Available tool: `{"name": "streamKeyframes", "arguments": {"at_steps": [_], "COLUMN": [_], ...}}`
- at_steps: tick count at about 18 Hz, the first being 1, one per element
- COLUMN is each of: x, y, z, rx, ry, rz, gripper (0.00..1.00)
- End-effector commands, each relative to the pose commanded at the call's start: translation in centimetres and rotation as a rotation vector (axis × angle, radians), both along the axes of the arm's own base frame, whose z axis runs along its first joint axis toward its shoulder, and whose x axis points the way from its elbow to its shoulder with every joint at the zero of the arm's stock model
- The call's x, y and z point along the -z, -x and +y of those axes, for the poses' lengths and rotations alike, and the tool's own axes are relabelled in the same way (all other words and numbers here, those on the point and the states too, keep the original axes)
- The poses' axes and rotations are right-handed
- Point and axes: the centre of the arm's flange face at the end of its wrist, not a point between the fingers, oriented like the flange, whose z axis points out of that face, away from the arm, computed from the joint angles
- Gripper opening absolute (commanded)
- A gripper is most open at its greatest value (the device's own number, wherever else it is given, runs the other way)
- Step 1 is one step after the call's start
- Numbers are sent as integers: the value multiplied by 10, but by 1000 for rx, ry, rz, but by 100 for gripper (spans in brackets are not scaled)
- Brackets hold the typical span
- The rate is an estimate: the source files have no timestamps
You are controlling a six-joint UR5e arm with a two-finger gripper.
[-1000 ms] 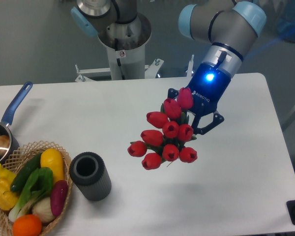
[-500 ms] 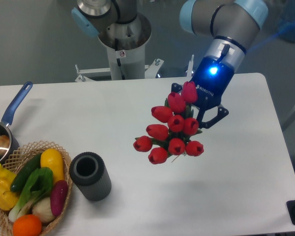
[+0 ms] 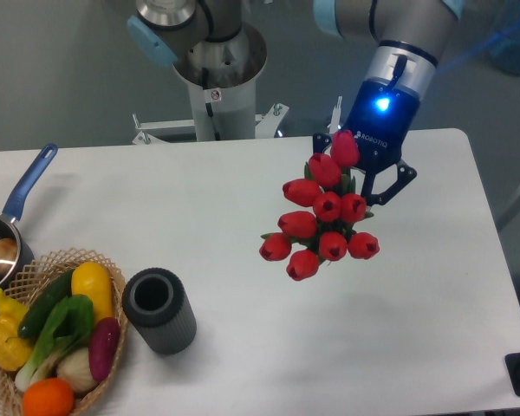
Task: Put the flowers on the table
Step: 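Rotate the gripper to hang the tulips blooms-down, moving toward the black vase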
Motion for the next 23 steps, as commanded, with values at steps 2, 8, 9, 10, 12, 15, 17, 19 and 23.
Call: {"name": "streamKeyframes", "arguments": {"at_steps": [2, 8, 9, 10, 12, 15, 17, 19, 23], "x": [3, 20, 23, 29, 43, 69, 95, 104, 130], "y": [-1, -19, -21, -22, -26, -27, -33, -36, -33], "z": [-1, 22, 26, 29, 31, 33, 48, 53, 57], "rx": [-16, -29, -28, -28, -20, 26, 71, 85, 101], "ry": [50, 274, 304, 339, 418, 563, 656, 687, 760], "rz": [10, 87, 98, 103, 101, 138, 147, 145, 123], "gripper": [40, 40, 40, 40, 40, 40, 40, 40, 40]}}
